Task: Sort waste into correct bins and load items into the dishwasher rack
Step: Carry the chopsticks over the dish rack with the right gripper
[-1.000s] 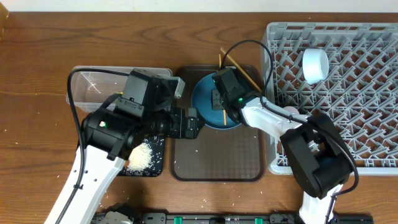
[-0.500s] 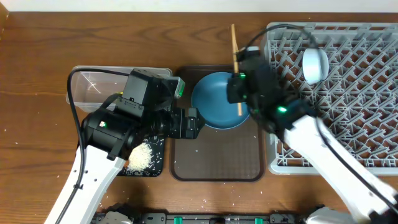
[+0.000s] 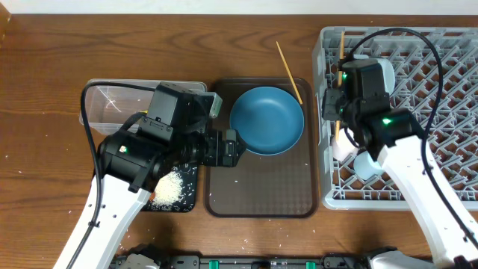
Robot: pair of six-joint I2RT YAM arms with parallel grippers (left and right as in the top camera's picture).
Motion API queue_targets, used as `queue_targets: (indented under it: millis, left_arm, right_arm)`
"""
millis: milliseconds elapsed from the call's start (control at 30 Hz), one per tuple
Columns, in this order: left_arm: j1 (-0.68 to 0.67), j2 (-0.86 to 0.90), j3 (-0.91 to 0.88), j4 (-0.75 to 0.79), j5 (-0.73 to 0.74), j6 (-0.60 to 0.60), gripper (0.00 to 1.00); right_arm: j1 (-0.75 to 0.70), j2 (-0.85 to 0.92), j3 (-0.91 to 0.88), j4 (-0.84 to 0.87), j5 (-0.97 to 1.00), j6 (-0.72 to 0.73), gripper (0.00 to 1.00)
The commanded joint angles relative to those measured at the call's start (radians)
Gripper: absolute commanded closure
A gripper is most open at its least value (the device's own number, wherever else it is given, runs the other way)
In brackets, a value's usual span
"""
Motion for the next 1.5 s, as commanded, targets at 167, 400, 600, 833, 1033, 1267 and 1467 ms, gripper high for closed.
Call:
queue_targets:
  millis: [167,400,600,833,1033,1267,1467]
  left_arm:
    - [0.002,0.002,-0.006,-0.003,-0.009,0.006,0.04]
    - [0.002,0.002,-0.006,-0.003,-0.009,0.006,0.04]
    - [0.002,0.002,-0.006,-0.003,-0.009,0.006,0.04]
    - [0.002,0.002,-0.006,-0.003,-0.009,0.006,0.04]
    - [0.002,0.002,-0.006,-0.003,-0.009,0.006,0.04]
    - [0.002,0.002,-0.006,-0.003,-0.009,0.006,0.04]
    - [0.002,0.002,-0.006,-0.003,-0.009,0.006,0.04]
  right_arm:
    - [-0.086,0.149,0.005,0.052,0.004,-0.066,0.99]
    - [-0.104,0.188,0.005,0.065,0.005,-0.098,0.98]
    - [-0.114,0.188,0.005,0.069,0.005,-0.136,0.99]
    - [-0.114,0.188,0.005,0.069,0.003,-0.136,0.97]
    - [-0.114,0.188,0.005,0.085,0.003,-0.135,0.93]
    - [-0.114,0.188,0.005,0.113,-0.027,-0.134,0.9]
    - [-0.114,0.188,0.005,0.119,-0.027,-0.123,0.88]
